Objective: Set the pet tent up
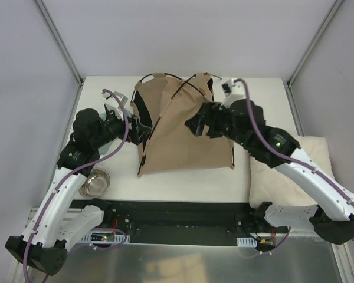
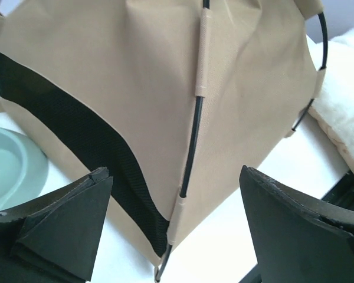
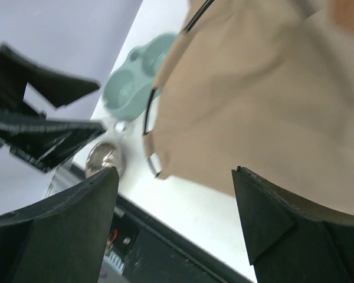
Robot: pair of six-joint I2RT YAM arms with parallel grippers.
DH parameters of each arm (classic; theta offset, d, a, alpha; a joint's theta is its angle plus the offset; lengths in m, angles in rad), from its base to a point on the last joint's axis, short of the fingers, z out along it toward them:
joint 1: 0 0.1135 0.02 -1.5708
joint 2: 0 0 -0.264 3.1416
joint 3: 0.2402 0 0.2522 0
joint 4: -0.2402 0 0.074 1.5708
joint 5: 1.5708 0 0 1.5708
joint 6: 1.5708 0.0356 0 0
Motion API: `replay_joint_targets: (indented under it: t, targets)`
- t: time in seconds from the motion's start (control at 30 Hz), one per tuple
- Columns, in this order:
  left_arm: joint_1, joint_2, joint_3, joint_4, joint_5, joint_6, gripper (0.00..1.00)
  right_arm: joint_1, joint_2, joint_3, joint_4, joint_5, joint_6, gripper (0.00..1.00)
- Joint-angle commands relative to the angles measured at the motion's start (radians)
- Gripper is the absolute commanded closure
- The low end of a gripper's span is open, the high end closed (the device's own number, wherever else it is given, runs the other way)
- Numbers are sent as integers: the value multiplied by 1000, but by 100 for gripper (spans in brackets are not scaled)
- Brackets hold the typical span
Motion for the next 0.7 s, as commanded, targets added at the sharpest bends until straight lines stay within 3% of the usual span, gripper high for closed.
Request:
replay_joint_targets:
  t: [0.0,0.13,0.33,0.53,0.67]
  targets:
    - [0,-2,-17,6,87,-52,8,-130,-15,141,-202,21,-163,16]
    - [0,-8,-21,-13,67,-74,9,-239,51,217,-234,-18,-302,16]
    - [1,-18,-26,-51,56,-107,10,-426,201,318,-234,-334,-438,23]
    - [0,-36,-31,-72,59,-112,10,-493,361,429,-260,-439,-534,46]
    - [0,-39,-31,-85,52,-97,10,-499,445,513,-305,-459,-577,71]
